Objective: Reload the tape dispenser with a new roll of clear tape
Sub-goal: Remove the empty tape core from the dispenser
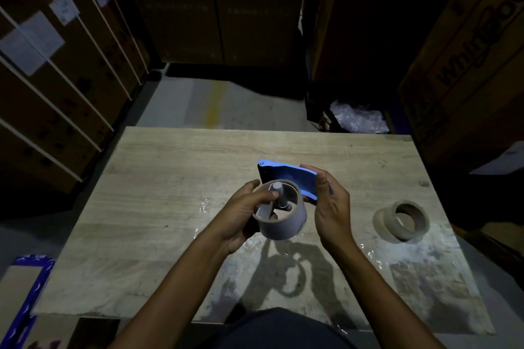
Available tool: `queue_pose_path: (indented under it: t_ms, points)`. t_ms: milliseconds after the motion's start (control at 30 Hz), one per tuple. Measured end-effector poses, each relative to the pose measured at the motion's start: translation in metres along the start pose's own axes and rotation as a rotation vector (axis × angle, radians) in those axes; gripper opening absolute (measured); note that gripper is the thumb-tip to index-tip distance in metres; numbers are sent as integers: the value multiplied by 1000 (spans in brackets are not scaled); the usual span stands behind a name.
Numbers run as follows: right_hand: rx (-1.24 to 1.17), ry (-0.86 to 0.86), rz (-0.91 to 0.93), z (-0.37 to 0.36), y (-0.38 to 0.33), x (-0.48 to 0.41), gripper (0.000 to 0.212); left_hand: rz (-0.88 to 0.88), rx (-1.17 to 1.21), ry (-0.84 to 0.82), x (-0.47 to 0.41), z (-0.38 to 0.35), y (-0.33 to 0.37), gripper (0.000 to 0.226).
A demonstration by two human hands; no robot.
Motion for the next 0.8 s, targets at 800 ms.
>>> queue_pose_path:
  t_ms: [800]
  points:
    - [-142, 190, 8, -24, 12, 27, 26, -140, 341, 192, 6, -7, -10, 48]
Point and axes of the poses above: each hand's wrist, its own x-axis away from the middle knuckle, its own z-axis out of the back of the hand, y = z × x, the point moved 5 cm from there along -x, towards the middle knuckle, and after that the axes turned 8 degrees about -y, right-handed, at the moved point
